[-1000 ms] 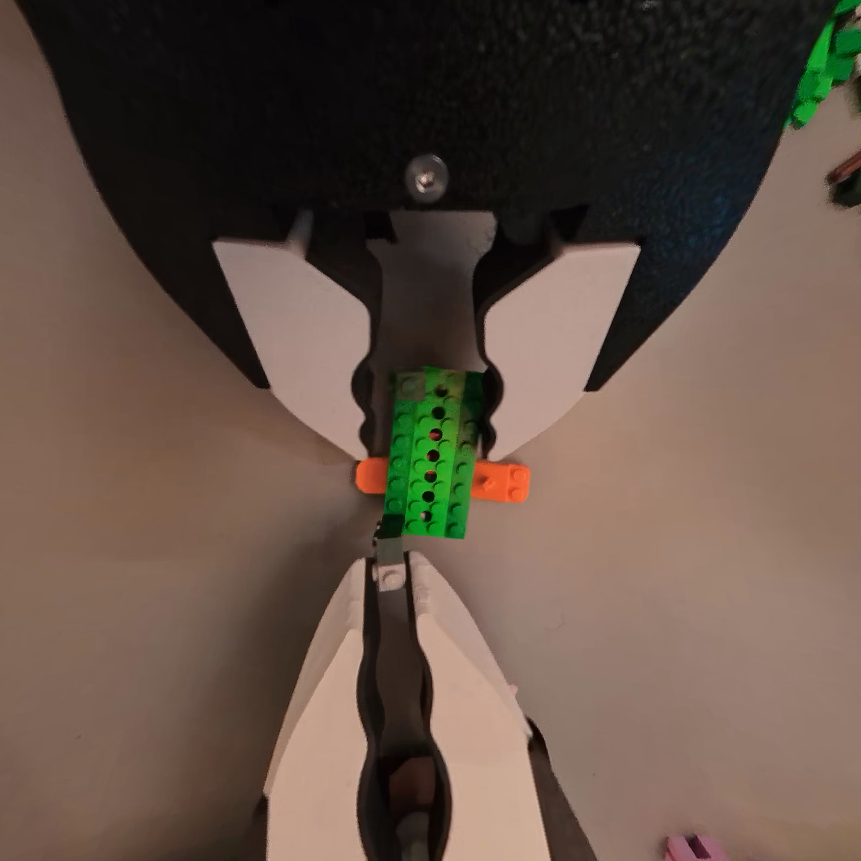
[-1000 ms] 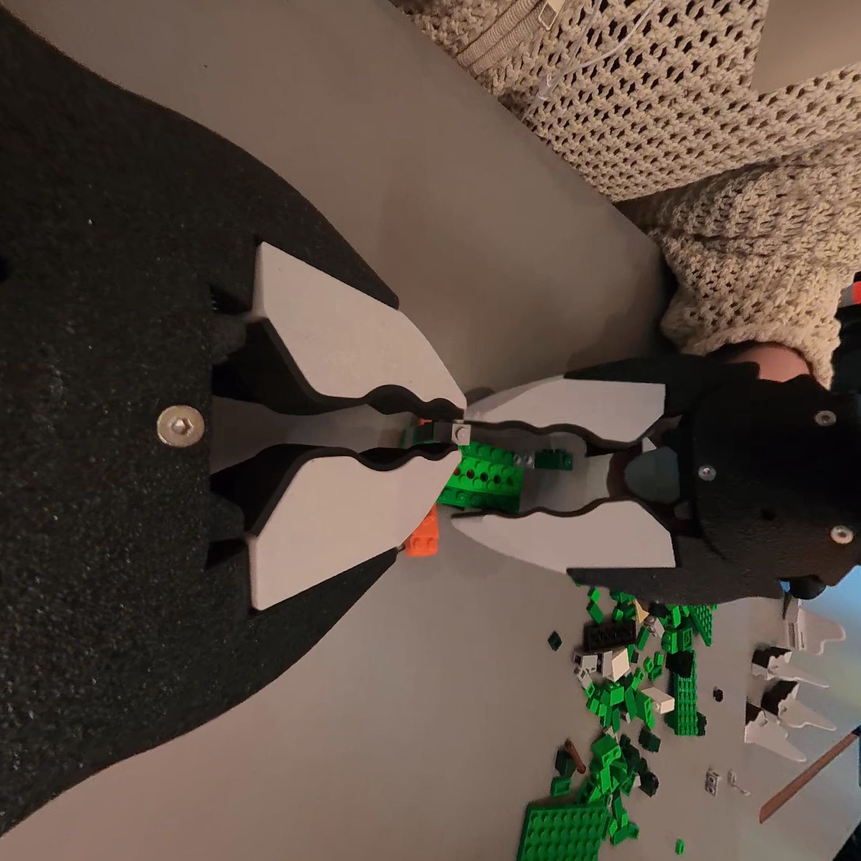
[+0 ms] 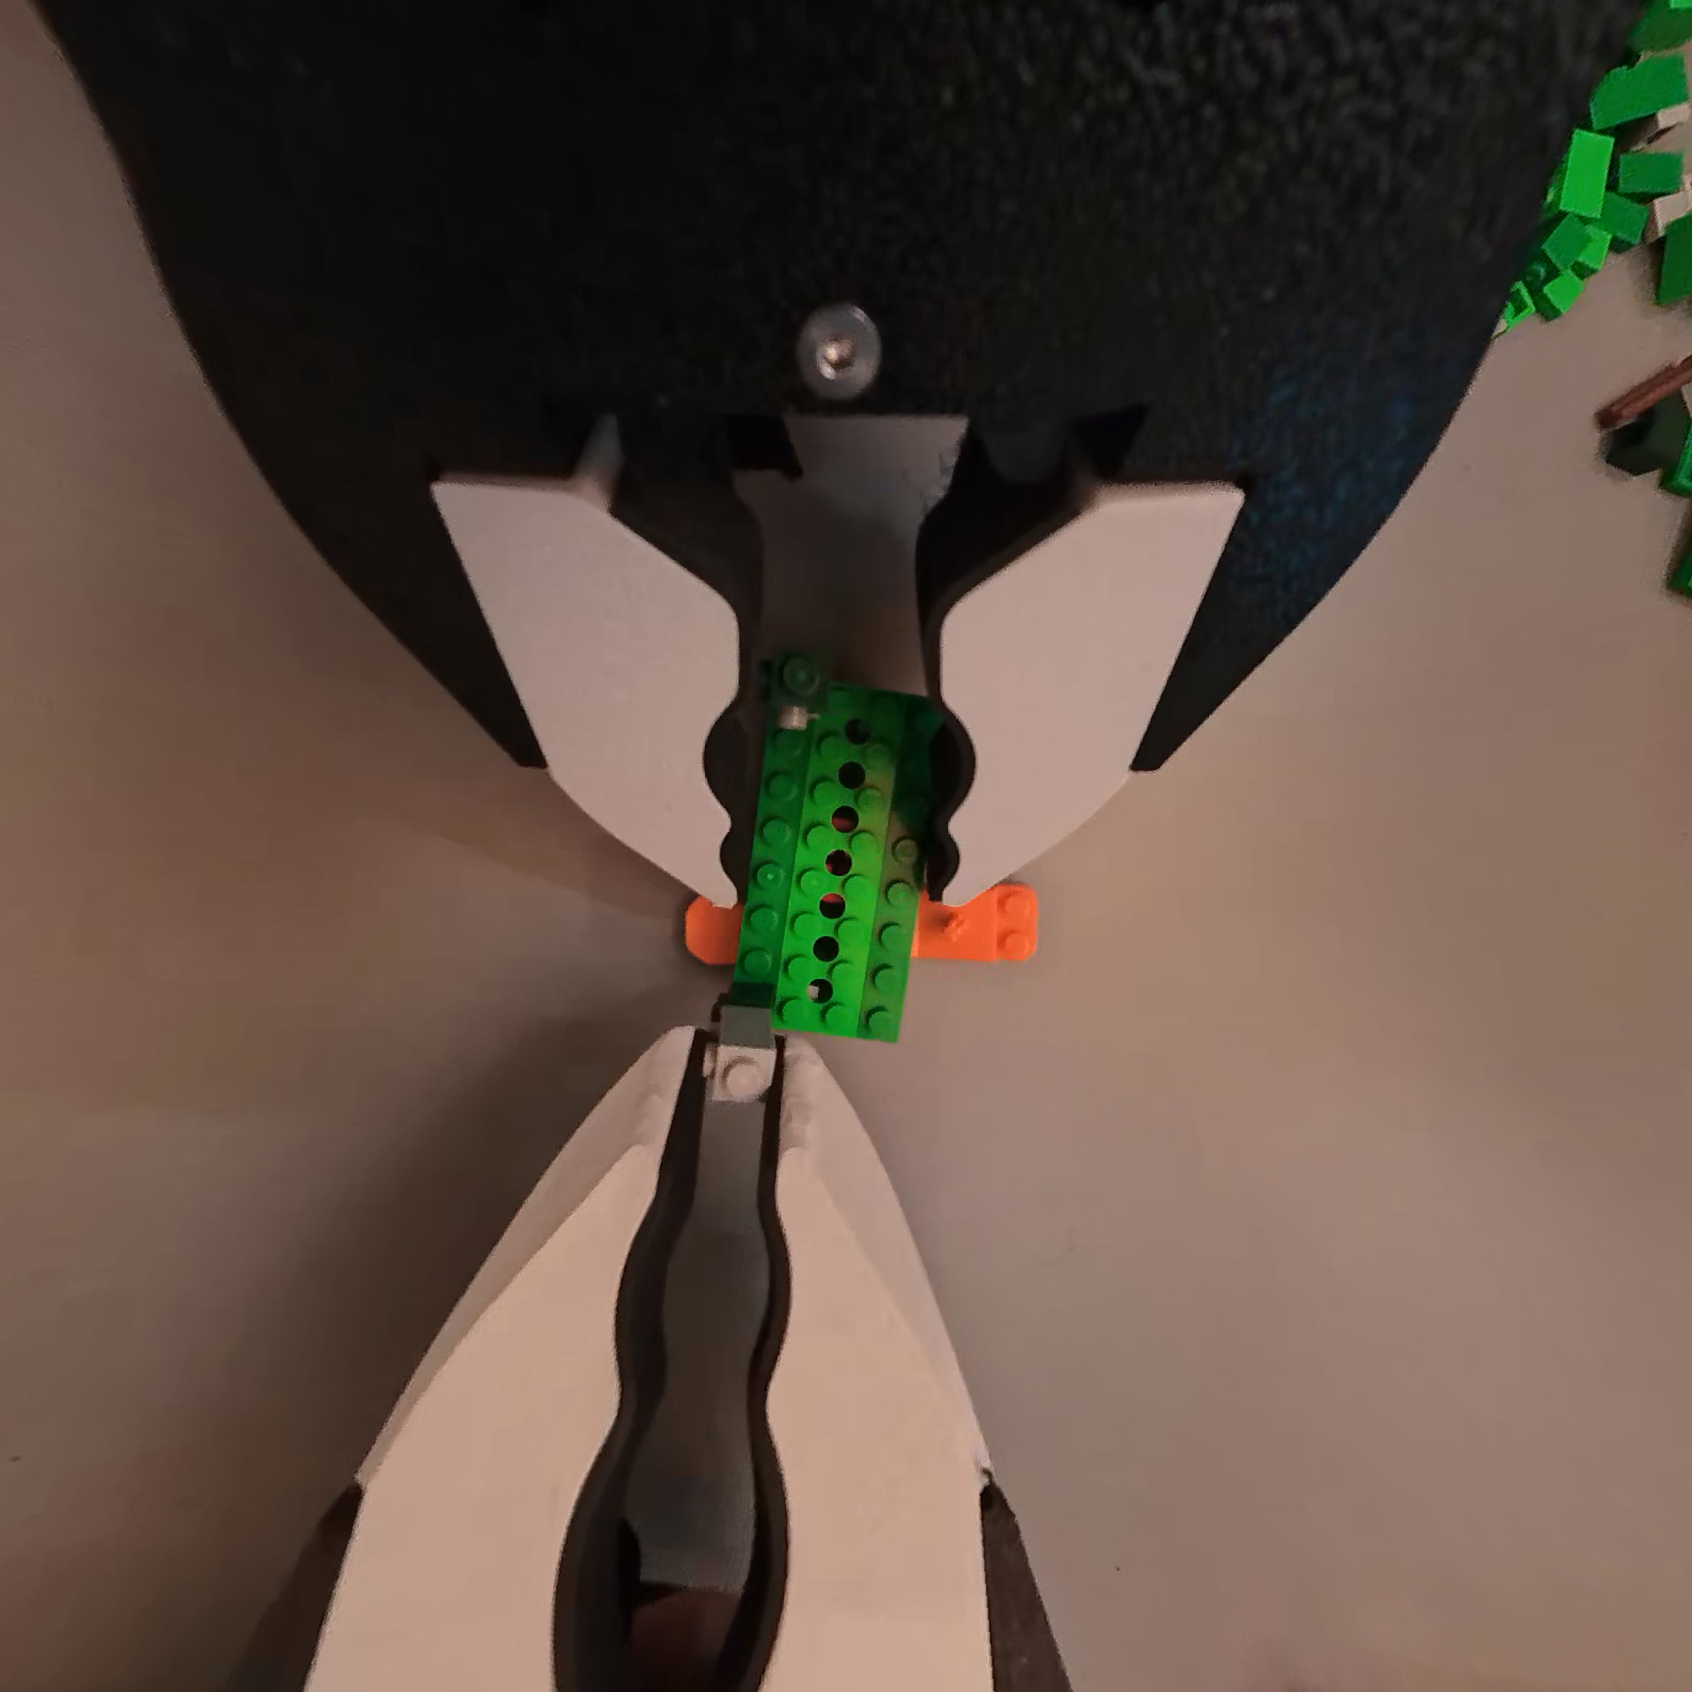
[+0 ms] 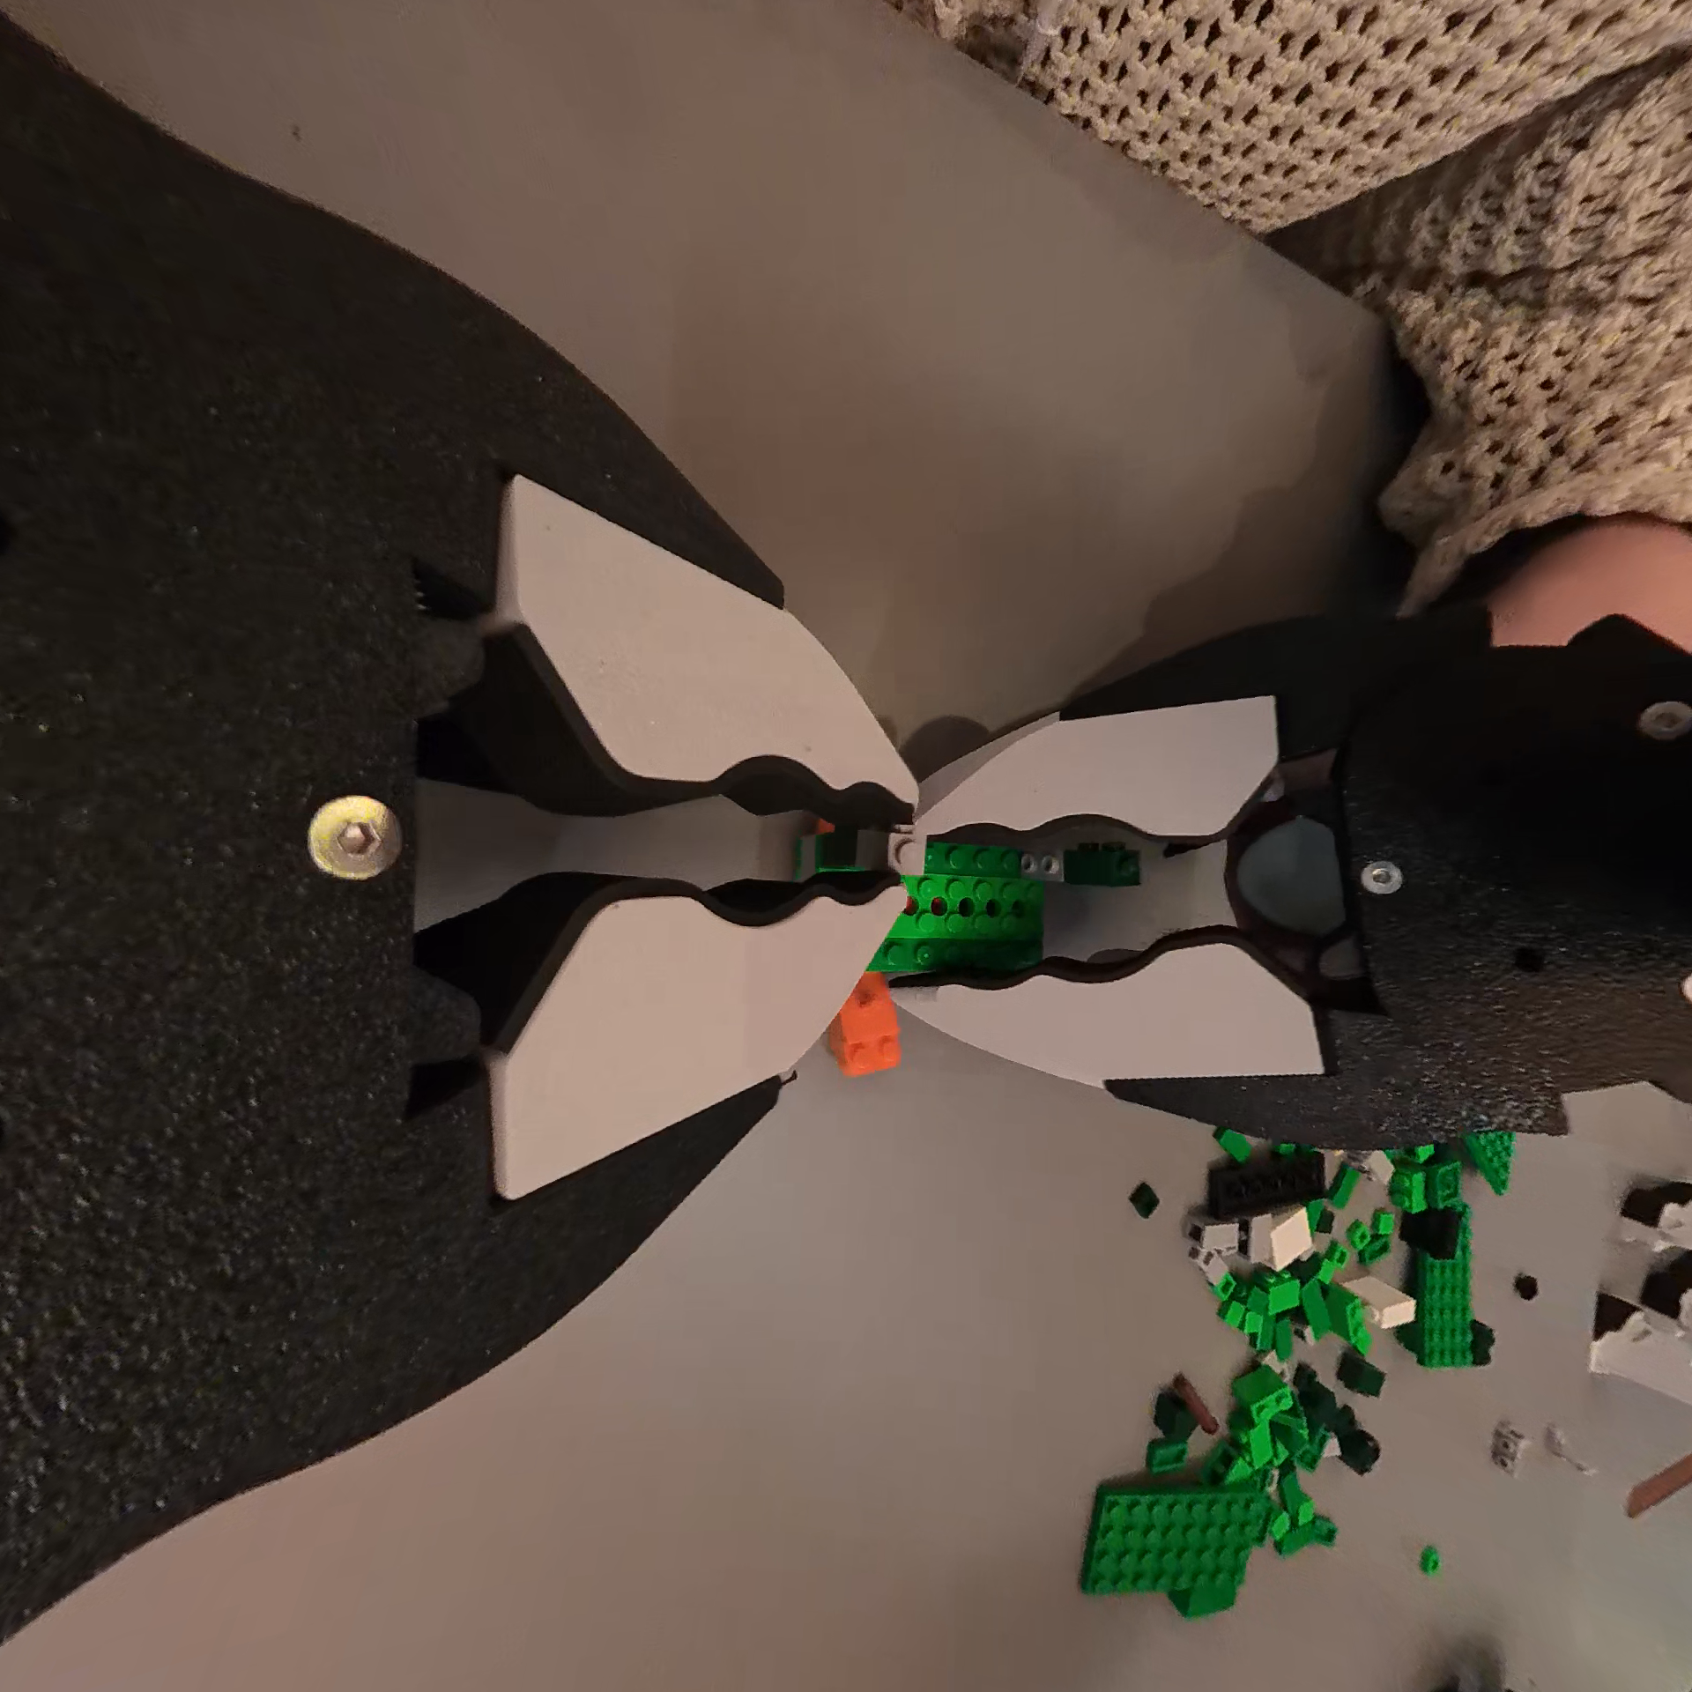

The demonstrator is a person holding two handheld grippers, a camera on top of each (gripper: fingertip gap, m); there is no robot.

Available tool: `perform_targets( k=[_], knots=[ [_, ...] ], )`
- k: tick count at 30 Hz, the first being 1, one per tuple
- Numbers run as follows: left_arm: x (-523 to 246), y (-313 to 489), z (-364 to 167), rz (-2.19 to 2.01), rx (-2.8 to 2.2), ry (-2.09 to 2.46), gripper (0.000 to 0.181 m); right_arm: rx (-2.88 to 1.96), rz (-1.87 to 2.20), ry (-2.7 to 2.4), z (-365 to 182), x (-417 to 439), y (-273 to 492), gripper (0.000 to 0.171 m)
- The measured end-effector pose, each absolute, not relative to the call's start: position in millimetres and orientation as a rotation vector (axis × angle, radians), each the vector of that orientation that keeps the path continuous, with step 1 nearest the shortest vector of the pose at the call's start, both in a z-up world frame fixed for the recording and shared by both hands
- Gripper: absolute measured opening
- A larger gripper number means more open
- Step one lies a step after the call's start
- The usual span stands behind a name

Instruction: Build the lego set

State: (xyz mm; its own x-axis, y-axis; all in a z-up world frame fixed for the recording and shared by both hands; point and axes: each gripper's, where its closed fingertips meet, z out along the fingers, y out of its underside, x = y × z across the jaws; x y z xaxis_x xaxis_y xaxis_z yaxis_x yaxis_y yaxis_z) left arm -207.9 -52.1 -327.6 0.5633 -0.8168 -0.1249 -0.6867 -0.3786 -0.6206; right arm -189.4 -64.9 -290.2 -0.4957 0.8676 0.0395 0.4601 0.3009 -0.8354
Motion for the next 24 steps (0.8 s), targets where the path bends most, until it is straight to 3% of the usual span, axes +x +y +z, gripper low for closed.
perform_targets(
  k=[20,24],
  knots=[
    [-205.7,-51.5,-326.6,-0.306,-2.164,1.190,0.036,-1.156,1.145,-2.072,-289.5,-189.1,-66.6,0.012],
    [-205.6,-51.5,-326.6,-0.301,-2.163,1.193,0.036,-1.145,1.145,-2.075,-287.5,-188.7,-67.5,0.020]
  ],
)
